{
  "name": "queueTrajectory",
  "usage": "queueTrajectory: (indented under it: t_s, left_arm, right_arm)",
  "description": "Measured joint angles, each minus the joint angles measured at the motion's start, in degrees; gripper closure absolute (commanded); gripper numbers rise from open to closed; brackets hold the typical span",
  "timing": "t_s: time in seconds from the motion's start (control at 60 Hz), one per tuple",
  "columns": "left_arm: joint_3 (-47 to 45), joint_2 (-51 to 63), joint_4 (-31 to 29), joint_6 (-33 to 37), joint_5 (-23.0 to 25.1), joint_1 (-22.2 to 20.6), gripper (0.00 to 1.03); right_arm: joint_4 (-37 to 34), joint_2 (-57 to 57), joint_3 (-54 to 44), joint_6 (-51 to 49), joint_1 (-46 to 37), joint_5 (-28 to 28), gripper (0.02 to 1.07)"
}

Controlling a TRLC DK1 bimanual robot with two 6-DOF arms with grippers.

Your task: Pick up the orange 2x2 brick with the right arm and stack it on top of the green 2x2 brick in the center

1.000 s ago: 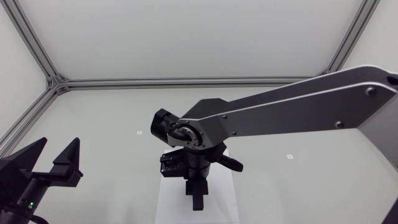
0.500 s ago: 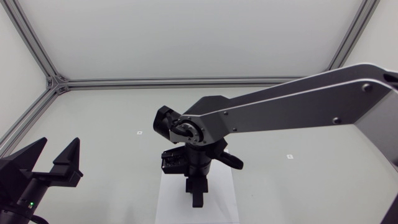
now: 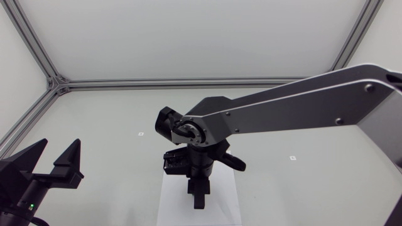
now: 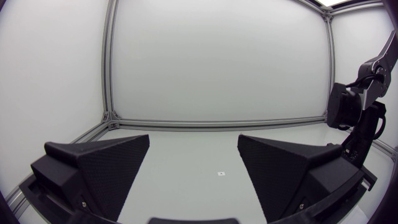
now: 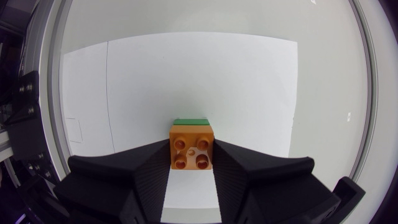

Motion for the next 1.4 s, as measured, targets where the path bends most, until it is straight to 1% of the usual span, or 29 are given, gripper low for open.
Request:
queueTrajectory:
  t_s: [0.25, 0.383, 0.567, 0.867, 1.4]
  left_arm:
    - [0.0, 0.0, 0.0, 0.0, 0.0, 0.0, 0.04]
    - [0.0, 0.0, 0.0, 0.0, 0.0, 0.0, 0.04]
    - [0.0, 0.0, 0.0, 0.0, 0.0, 0.0, 0.04]
    - [0.0, 0.0, 0.0, 0.0, 0.0, 0.0, 0.04]
    - [0.0, 0.0, 0.0, 0.0, 0.0, 0.0, 0.04]
  right_arm:
    - [-2.7, 2.2, 2.4, 1.4, 0.2, 0.8, 1.02]
    - [-3.3, 2.9, 3.2, 1.4, -0.6, -0.6, 1.02]
    - [-2.6, 2.7, 2.6, 0.5, -1.7, -2.9, 1.02]
    - [2.1, 0.5, -1.6, 0.3, -0.6, -0.7, 1.02]
    - [0.0, 1.5, 0.5, -3.1, -0.5, -0.9, 1.01]
